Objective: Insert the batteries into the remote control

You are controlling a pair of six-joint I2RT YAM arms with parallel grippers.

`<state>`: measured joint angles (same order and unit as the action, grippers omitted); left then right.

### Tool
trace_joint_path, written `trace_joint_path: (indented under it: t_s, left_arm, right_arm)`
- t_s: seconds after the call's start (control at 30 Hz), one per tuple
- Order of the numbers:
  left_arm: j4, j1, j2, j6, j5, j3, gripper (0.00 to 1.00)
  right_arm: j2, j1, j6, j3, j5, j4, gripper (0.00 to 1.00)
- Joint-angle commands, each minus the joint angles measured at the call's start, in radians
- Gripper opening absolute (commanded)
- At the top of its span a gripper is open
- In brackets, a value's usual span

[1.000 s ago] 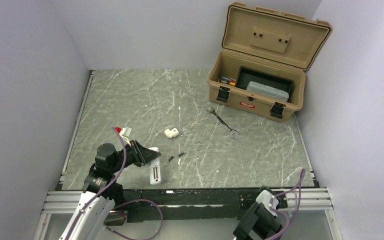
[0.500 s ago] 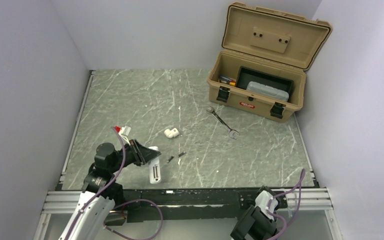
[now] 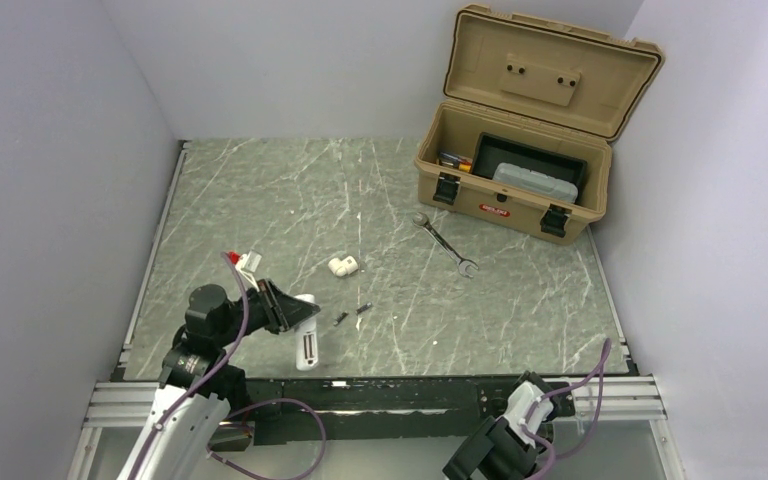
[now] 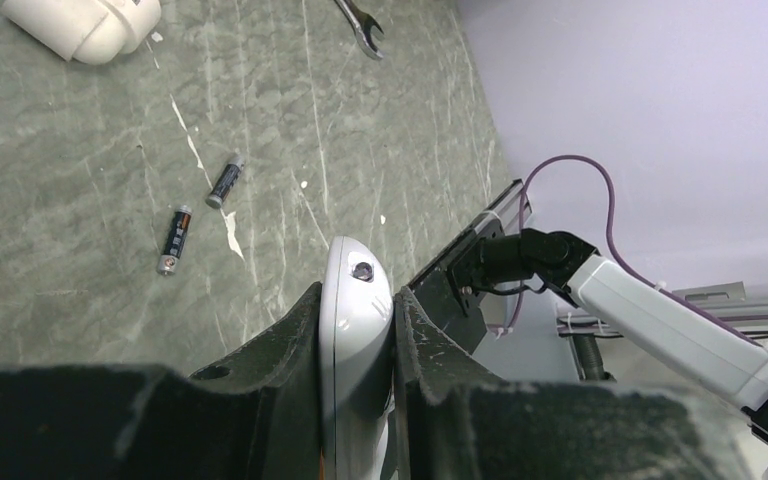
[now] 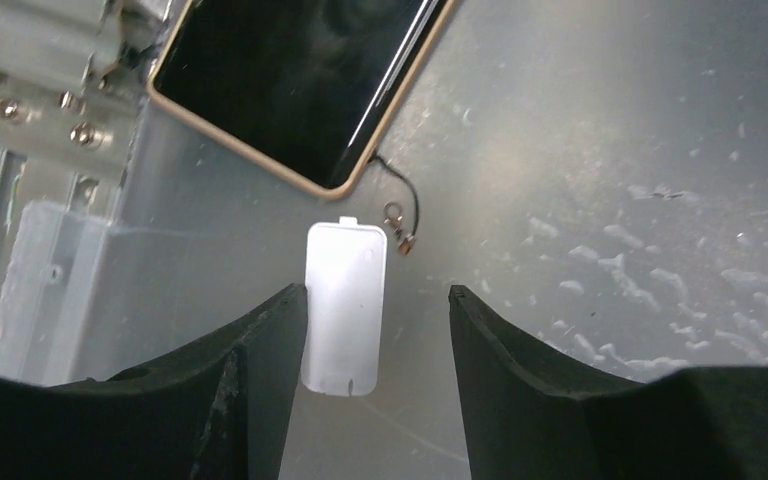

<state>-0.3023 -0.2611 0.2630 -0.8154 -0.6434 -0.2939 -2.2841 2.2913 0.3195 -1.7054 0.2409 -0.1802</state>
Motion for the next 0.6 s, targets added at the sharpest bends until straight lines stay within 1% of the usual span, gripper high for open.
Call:
trace_joint_path:
  t_s: [0.0,0.07,0.13,0.2,0.27,0.33,0.4,0.57]
  left_arm:
    - [0.028,0.005,0.019,0.034,-0.047,-0.048,0.00]
    - [0.032,0.007,0.052,0.098,-0.082,-0.079,0.00]
    - [-0.050,0.008,0.118,0.230,-0.092,-0.151,0.00]
    - [-0.130,0.012,0.188,0.314,-0.097,-0.213,0.00]
    - [-0.112,0.018,0.235,0.322,-0.156,-0.225,0.00]
    - [-0.049,0.020,0.239,0.289,-0.194,-0.204,0.00]
    - [-0.023,0.020,0.229,0.270,-0.201,-0.179,0.00]
    - [-0.011,0.022,0.181,0.247,-0.197,-0.149,0.00]
  right_arm:
    - [-0.043,-0.017,0.019,-0.069,0.038,-0.070,0.56]
    - [-0.064,-0.019,0.004,-0.114,0.043,-0.120,0.54]
    - [-0.091,-0.024,-0.004,-0.169,0.042,-0.190,0.51]
    - [-0.110,-0.030,-0.004,-0.209,0.035,-0.245,0.47]
    - [-0.111,-0.031,0.008,-0.213,0.023,-0.271,0.46]
    - [-0.106,-0.031,0.030,-0.203,0.004,-0.285,0.43]
    - [-0.103,-0.029,0.068,-0.190,-0.008,-0.312,0.41]
    - [-0.078,-0.014,0.157,-0.115,0.000,-0.343,0.41]
